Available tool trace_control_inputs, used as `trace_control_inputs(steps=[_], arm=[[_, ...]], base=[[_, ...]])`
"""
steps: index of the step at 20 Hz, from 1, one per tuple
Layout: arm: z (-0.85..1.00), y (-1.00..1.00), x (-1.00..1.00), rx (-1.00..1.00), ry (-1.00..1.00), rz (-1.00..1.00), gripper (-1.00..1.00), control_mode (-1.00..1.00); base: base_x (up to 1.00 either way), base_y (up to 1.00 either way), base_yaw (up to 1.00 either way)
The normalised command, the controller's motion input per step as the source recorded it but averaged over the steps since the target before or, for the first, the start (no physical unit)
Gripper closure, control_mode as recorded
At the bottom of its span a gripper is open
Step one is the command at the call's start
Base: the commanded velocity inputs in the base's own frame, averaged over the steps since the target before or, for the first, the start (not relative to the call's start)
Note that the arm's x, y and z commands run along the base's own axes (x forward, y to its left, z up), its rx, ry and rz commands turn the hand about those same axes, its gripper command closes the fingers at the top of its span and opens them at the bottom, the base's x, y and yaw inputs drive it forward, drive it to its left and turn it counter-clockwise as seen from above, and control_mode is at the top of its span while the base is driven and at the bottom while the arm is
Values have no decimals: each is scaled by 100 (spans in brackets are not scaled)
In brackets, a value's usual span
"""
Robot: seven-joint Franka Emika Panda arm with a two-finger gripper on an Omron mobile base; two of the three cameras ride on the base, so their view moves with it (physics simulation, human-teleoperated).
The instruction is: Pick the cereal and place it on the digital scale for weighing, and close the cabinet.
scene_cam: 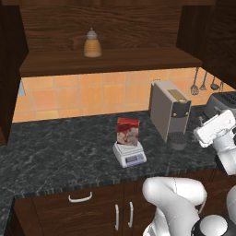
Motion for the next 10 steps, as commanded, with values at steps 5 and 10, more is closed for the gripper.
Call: trace_control_inputs(steps=[5,10], arm=[[39,-85,-31,15,-9,-15,-100,-100],[7,-78,-5,21,0,-16,-100,-100]], base=[[0,0,0],[0,0,0]])
